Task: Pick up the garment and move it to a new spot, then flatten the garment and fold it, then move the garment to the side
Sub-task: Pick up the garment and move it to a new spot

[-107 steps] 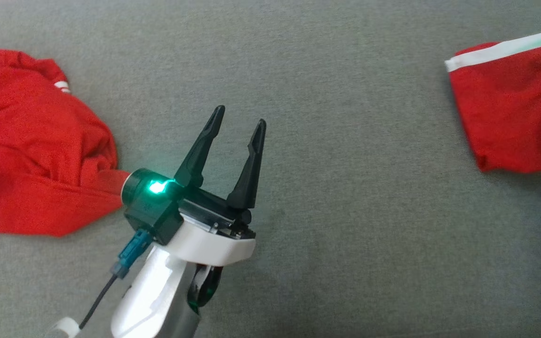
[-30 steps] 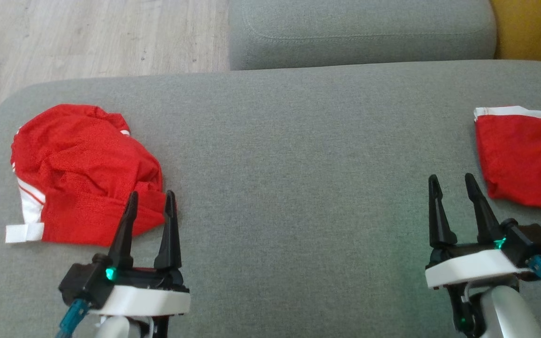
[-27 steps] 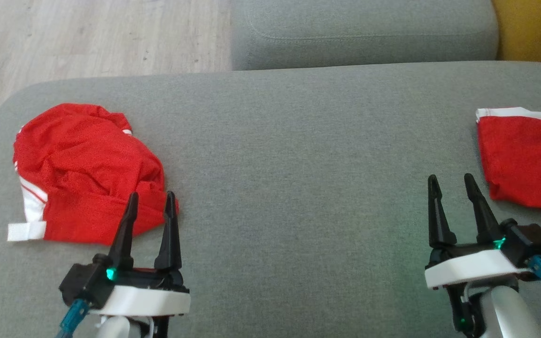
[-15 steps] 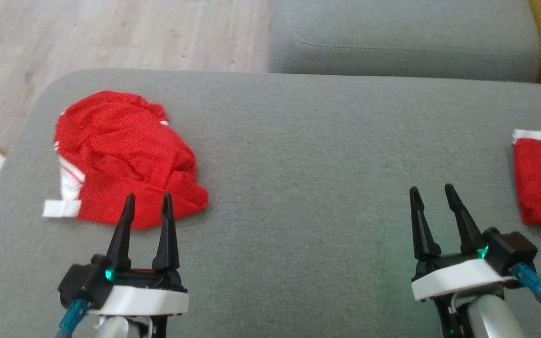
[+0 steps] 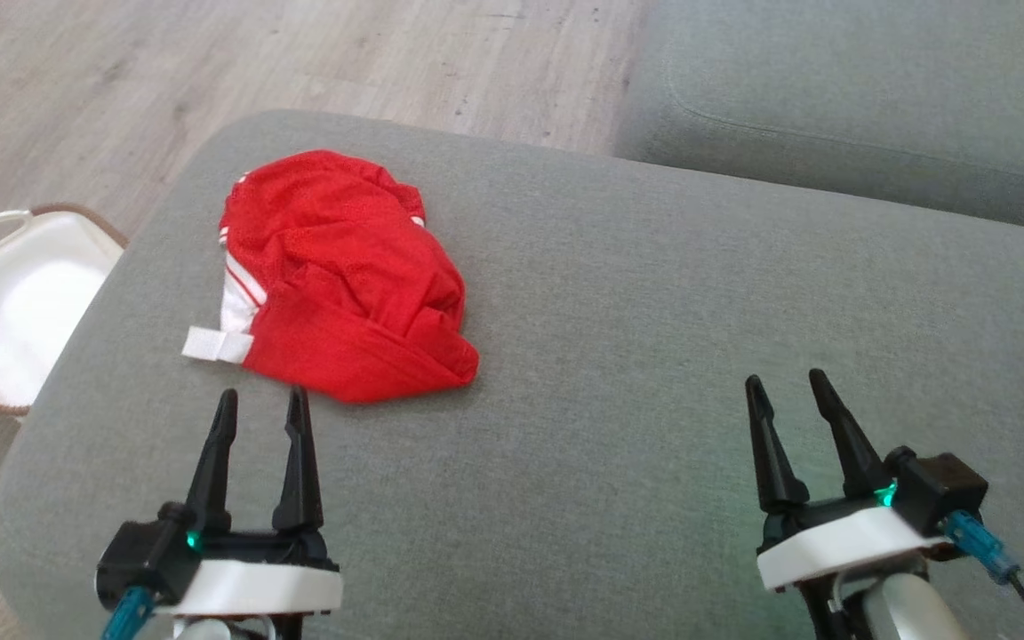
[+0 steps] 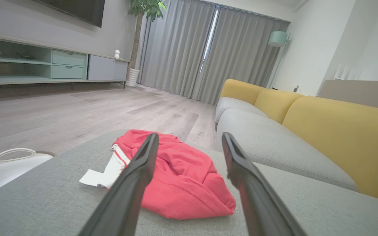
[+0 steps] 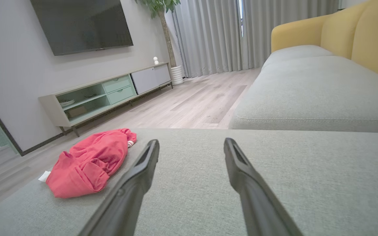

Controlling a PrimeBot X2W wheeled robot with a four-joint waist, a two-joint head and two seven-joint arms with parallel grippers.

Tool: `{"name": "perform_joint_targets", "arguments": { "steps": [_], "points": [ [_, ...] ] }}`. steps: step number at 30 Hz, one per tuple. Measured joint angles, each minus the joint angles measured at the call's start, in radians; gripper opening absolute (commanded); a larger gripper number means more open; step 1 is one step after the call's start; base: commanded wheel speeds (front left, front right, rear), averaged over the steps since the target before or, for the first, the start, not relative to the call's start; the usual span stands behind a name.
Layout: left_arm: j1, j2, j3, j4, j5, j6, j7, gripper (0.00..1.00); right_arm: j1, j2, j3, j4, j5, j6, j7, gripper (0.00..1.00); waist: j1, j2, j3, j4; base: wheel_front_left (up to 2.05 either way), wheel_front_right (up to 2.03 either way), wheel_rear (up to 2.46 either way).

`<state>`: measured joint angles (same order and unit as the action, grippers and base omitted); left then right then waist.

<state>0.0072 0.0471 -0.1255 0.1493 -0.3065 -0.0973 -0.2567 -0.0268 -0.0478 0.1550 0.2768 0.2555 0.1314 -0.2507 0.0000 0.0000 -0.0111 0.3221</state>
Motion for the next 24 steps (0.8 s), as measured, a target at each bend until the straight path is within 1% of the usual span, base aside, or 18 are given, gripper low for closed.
{"name": "perform_joint_targets", "arguments": {
  "steps": [6,11,14,15,17,19,21,24],
  "points": [
    [-0.001,0.000,0.035,-0.001,0.009,-0.002,0.000,1.00,0.000,0.000,0.005,0.000,0.004,0.000,0.000,1.00,0.0000,0.0000,0.020,0.002,0.00,0.00,0.00],
    [-0.044,0.009,0.097,0.023,0.060,-0.010,0.000,1.00,-0.004,0.000,-0.002,-0.005,-0.006,0.000,0.000,1.00,0.0001,0.0000,0.059,-0.016,0.00,0.00,0.00],
    [-0.132,0.058,0.106,0.086,0.077,-0.018,0.000,1.00,-0.013,0.000,-0.015,-0.012,-0.022,0.000,0.000,1.00,0.0001,0.0000,0.090,-0.029,0.00,0.00,0.00],
    [-0.132,0.058,0.106,0.086,0.077,-0.018,0.000,1.00,-0.013,0.000,-0.015,-0.012,-0.022,0.000,0.000,1.00,0.0001,0.0000,0.090,-0.029,0.00,0.00,0.00],
    [-0.203,0.103,0.104,0.142,0.079,-0.021,0.011,1.00,-0.031,0.000,-0.028,-0.016,-0.031,0.000,0.000,1.00,0.0001,0.0000,0.113,-0.039,0.00,0.00,0.00],
    [-0.273,0.152,0.088,0.202,0.079,-0.027,0.049,1.00,-0.050,0.000,-0.038,-0.021,-0.039,0.000,0.000,1.00,0.0002,0.0000,0.136,-0.048,0.00,0.00,0.00],
    [-0.340,0.205,0.038,0.268,0.076,-0.028,0.124,1.00,-0.064,0.000,-0.040,-0.027,-0.045,0.000,0.000,1.00,0.0002,0.0000,0.158,-0.058,0.00,0.00,0.00],
    [-0.404,0.282,-0.126,0.322,-0.013,-0.032,0.244,1.00,-0.075,0.000,-0.042,-0.032,-0.053,0.000,0.000,1.00,0.0003,0.0000,0.188,-0.073,0.00,0.00,0.00]
  ]
}}
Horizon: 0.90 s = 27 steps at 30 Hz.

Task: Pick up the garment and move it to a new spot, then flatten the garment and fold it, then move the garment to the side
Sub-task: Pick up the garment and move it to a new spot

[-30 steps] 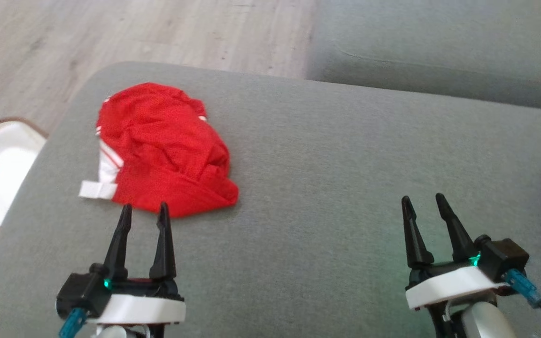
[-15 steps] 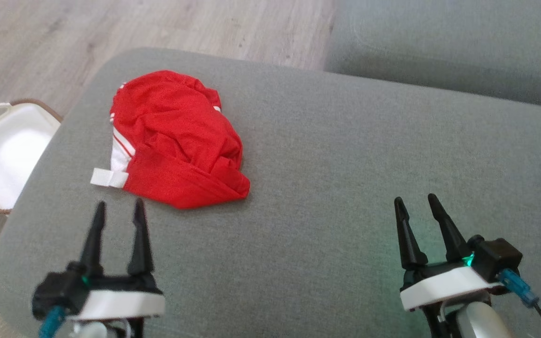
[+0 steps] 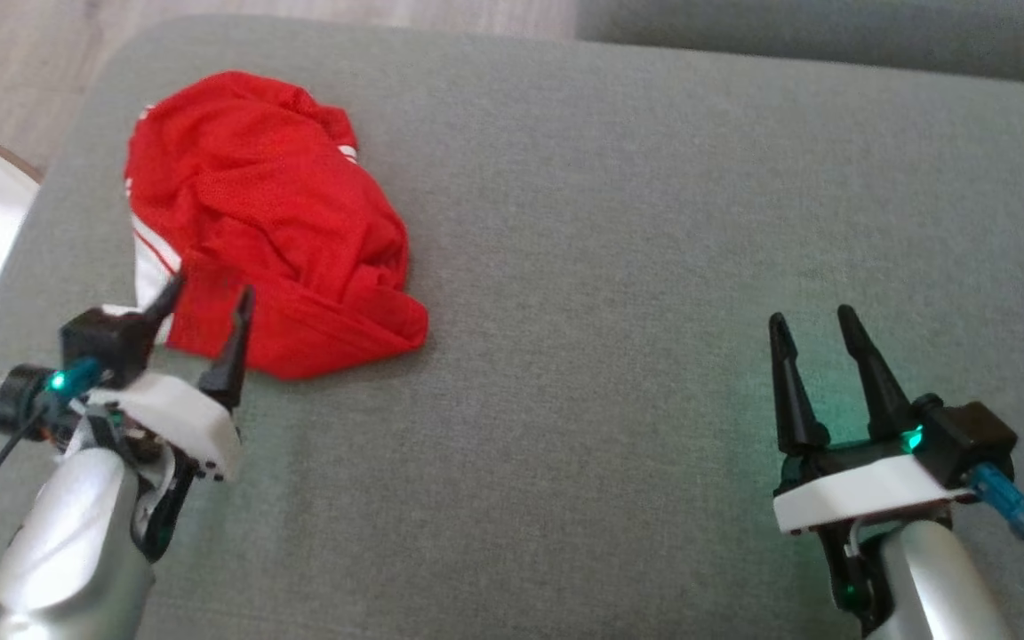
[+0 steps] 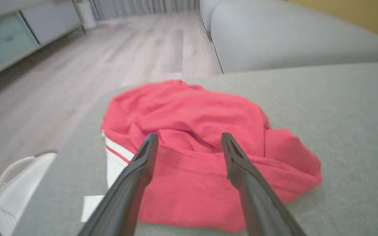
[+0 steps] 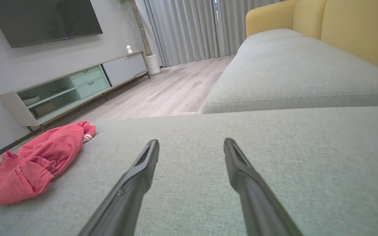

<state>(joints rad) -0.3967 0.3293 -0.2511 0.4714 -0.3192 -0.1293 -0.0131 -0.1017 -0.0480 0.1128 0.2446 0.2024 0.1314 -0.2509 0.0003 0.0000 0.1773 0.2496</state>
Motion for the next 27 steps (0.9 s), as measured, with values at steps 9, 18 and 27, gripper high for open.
{"name": "perform_joint_targets", "arguments": {
  "steps": [9,18,27],
  "points": [
    [-0.073,0.164,-0.320,0.087,-0.288,-0.003,0.199,1.00,-0.038,-0.001,-0.009,-0.005,-0.009,0.000,0.000,1.00,0.0000,0.0000,0.065,-0.038,0.00,0.00,0.00],
    [-0.141,0.233,-0.393,0.099,-0.372,-0.003,0.008,0.00,-0.046,-0.001,-0.011,-0.004,-0.009,0.000,0.000,1.00,-0.0002,0.0000,0.067,-0.065,0.00,0.00,0.00],
    [-0.210,0.249,-0.291,-0.077,-0.245,0.062,-0.237,0.00,-0.047,-0.001,0.000,0.005,0.004,0.000,0.000,1.00,-0.0003,0.0000,0.007,-0.079,0.00,0.00,0.00]
  ]
}}
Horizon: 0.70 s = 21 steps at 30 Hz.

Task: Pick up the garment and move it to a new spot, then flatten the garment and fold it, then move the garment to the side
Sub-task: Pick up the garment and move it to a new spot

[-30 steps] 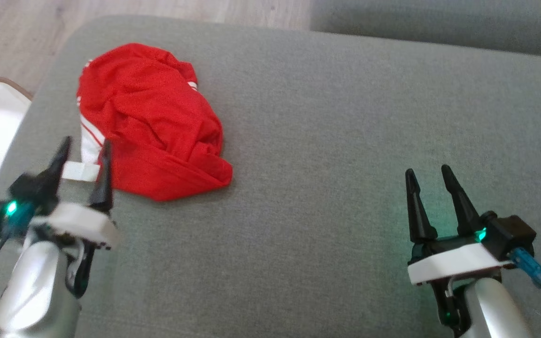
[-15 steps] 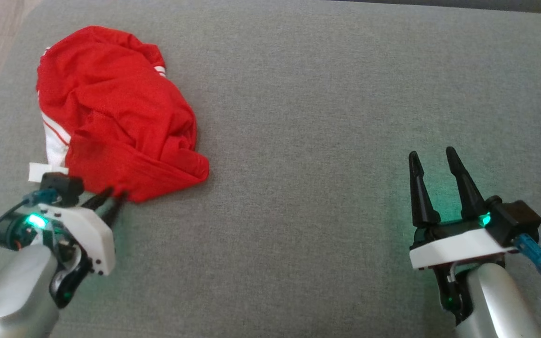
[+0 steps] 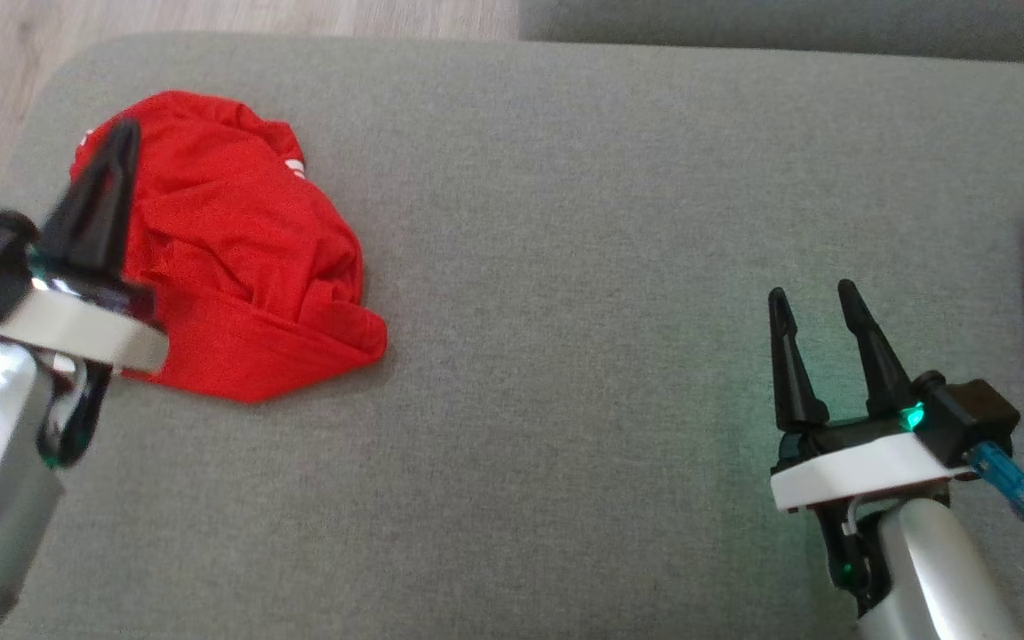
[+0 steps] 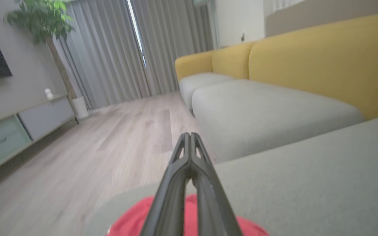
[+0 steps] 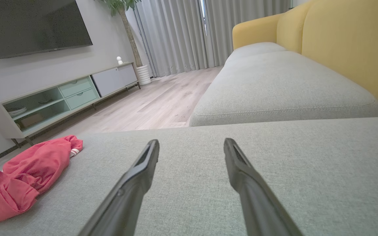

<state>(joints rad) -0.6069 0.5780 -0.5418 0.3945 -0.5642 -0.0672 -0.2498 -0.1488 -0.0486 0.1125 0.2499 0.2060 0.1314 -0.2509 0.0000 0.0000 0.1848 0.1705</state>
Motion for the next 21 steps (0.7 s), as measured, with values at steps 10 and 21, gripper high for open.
{"name": "perform_joint_targets", "arguments": {
  "steps": [10,21],
  "points": [
    [0.095,0.005,0.133,-0.253,0.071,0.051,-0.008,0.00,0.016,0.000,0.017,0.007,0.024,0.000,0.000,1.00,-0.0001,0.0000,-0.055,-0.039,0.00,0.00,0.00],
    [0.355,-0.094,0.149,-0.319,-0.015,0.151,-0.008,0.00,0.042,0.000,0.035,-0.011,0.025,0.000,0.000,1.00,-0.0001,0.0000,-0.116,-0.032,0.00,0.00,0.00]
  ]
}}
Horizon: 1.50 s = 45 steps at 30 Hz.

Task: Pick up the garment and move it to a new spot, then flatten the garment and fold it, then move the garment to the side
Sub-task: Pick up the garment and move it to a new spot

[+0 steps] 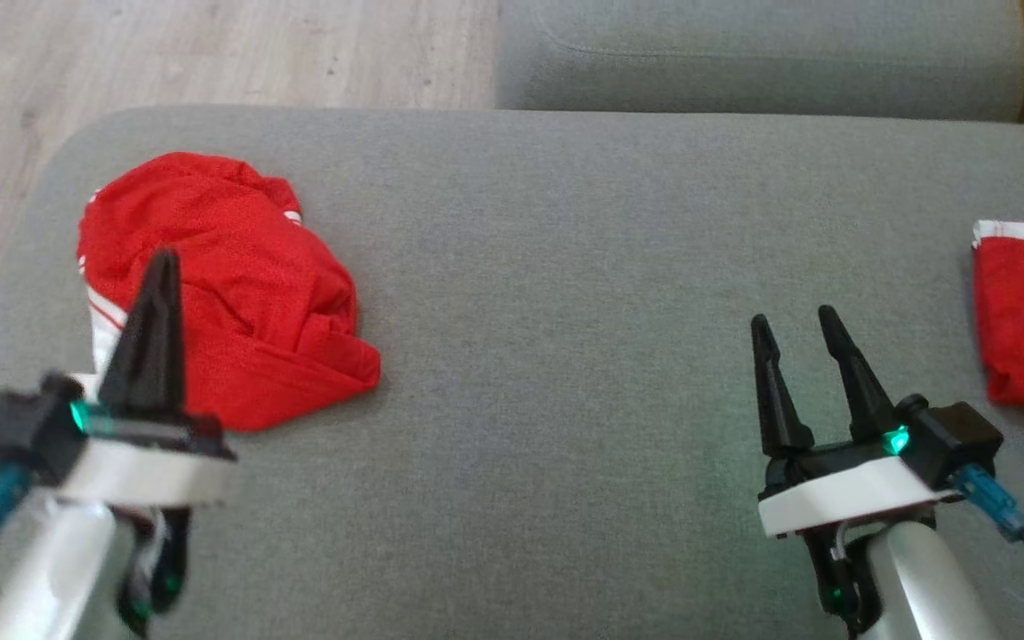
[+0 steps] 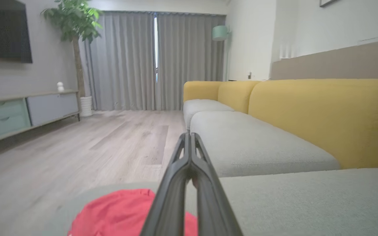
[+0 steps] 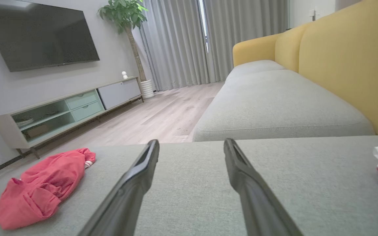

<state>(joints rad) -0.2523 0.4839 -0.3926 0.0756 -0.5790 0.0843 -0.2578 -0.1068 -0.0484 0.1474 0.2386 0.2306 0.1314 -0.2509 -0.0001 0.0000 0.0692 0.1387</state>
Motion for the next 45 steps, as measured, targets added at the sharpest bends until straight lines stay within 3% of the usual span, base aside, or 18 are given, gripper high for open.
{"name": "perform_joint_targets", "arguments": {
  "steps": [8,9,10,11,18,28,33,39,45],
  "points": [
    [0.176,-0.140,0.048,-0.020,0.008,0.030,0.001,0.00,0.037,0.000,0.016,-0.007,0.007,0.000,0.000,1.00,0.0000,0.0000,-0.030,0.035,0.00,0.00,0.00],
    [0.194,-0.161,0.062,-0.020,0.014,0.030,0.001,0.11,0.043,0.000,0.017,-0.007,0.007,0.000,0.000,1.00,0.0001,0.0000,-0.033,0.039,0.00,0.00,0.00],
    [0.211,-0.184,0.076,-0.020,0.020,0.030,0.001,0.62,0.047,0.000,0.017,-0.007,0.008,0.000,0.000,1.00,0.0001,0.0000,-0.036,0.043,0.00,0.00,0.00],
    [0.226,-0.204,0.086,-0.020,0.031,0.030,0.001,1.00,0.050,0.000,0.017,-0.007,0.009,0.000,0.000,1.00,0.0001,0.0000,-0.040,0.047,0.00,0.00,0.00],
    [0.289,-0.305,0.170,-0.012,0.120,-0.024,0.001,1.00,0.058,0.000,0.019,-0.007,0.016,0.000,0.000,1.00,0.0000,0.0000,-0.056,0.067,0.00,0.00,0.00],
    [0.284,-0.330,0.239,0.042,0.191,-0.097,0.001,1.00,0.058,0.000,0.025,-0.013,0.016,0.000,0.000,1.00,0.0001,0.0000,-0.029,0.076,0.00,0.00,0.00],
    [0.192,-0.281,0.233,0.151,0.225,-0.130,0.037,1.00,0.054,0.000,0.017,-0.019,0.006,0.000,0.000,1.00,0.0002,0.0000,0.018,0.073,0.00,0.00,0.00],
    [-0.025,-0.180,0.214,0.306,0.237,-0.182,0.198,1.00,0.012,0.000,0.010,-0.021,-0.013,0.000,0.000,1.00,0.0003,0.0000,0.095,0.066,0.00,0.00,0.00],
    [-0.159,-0.126,0.141,0.459,0.182,-0.209,0.353,1.00,-0.026,0.000,0.007,-0.025,-0.032,0.000,0.000,1.00,0.0004,0.0000,0.167,0.054,0.00,0.00,0.00]
  ]
}}
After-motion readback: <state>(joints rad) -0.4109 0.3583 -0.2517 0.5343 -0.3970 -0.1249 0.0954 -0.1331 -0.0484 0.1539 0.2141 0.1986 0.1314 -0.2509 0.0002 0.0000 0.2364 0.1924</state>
